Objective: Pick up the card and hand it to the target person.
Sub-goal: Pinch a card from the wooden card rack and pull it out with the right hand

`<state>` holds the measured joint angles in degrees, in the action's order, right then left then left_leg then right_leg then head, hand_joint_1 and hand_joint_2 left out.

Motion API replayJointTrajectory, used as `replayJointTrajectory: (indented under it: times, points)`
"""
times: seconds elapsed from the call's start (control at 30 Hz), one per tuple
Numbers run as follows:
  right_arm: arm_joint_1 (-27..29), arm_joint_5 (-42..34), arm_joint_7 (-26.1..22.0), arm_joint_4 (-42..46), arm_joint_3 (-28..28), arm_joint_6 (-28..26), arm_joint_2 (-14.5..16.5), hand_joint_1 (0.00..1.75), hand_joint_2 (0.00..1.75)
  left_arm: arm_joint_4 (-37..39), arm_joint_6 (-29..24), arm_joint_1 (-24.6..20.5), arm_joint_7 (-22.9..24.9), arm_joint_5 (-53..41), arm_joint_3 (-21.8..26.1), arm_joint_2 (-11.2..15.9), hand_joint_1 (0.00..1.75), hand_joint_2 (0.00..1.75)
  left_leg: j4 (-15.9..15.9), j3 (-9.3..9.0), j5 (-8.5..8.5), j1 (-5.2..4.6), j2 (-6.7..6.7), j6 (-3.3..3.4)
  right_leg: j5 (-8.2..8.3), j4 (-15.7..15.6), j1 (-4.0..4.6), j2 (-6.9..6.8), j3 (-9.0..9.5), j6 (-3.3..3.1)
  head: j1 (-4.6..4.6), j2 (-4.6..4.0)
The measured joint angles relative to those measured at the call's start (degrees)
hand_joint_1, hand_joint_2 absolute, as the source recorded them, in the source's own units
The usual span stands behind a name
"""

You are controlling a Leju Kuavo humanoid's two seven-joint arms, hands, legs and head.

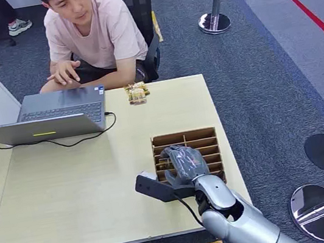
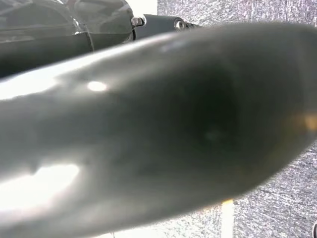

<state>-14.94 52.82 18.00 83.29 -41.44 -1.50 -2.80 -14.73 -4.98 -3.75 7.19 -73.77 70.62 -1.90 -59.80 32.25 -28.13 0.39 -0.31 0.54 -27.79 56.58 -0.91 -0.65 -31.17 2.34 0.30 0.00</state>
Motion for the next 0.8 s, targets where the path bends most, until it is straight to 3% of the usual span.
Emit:
replayJointTrajectory:
  times: [0.5,0.57,0.63,0.7,0.8]
  points:
    - [-0.1,0.1,-0.2,-1.1,0.0,0.2,0.3,0.85,1.75,0.0,0.3,0.0,-0.8,0.1,1.0,0.0,0.0,0.0,0.0,-0.02,0.0,0.0,0.0,0.0,0.0,0.0,0.0,0.0,0.01,0.0,-0.01,0.0]
    - [-0.1,0.1,-0.2,-1.1,0.0,0.2,0.3,0.93,1.75,0.0,0.4,0.0,-1.4,0.3,1.0,0.0,0.0,0.87,0.0,-0.02,0.0,0.0,0.0,0.0,0.0,0.0,0.0,0.0,0.01,0.0,-0.01,0.0]
    - [-0.1,0.1,-0.2,-1.2,0.0,0.1,0.3,1.17,1.75,0.0,0.5,0.0,-1.8,0.4,1.2,0.0,0.0,1.75,0.0,-0.02,0.0,0.0,0.0,0.0,0.0,0.0,0.0,0.0,0.01,0.0,-0.01,0.0]
    - [-0.1,0.2,-0.2,-1.2,0.0,0.0,0.3,1.34,1.75,0.0,0.5,0.0,-2.2,0.6,1.3,0.0,0.0,1.75,0.0,-0.02,0.0,0.0,0.0,0.0,0.0,0.0,0.0,0.0,0.01,0.0,0.01,0.0]
    - [-0.1,0.2,-0.2,-1.2,0.0,-0.1,0.3,1.36,1.75,0.0,0.5,0.0,-2.6,0.7,1.4,0.0,0.0,1.75,0.0,-0.01,0.0,0.0,0.0,0.0,0.0,0.0,0.0,0.0,0.01,0.0,0.0,0.0]
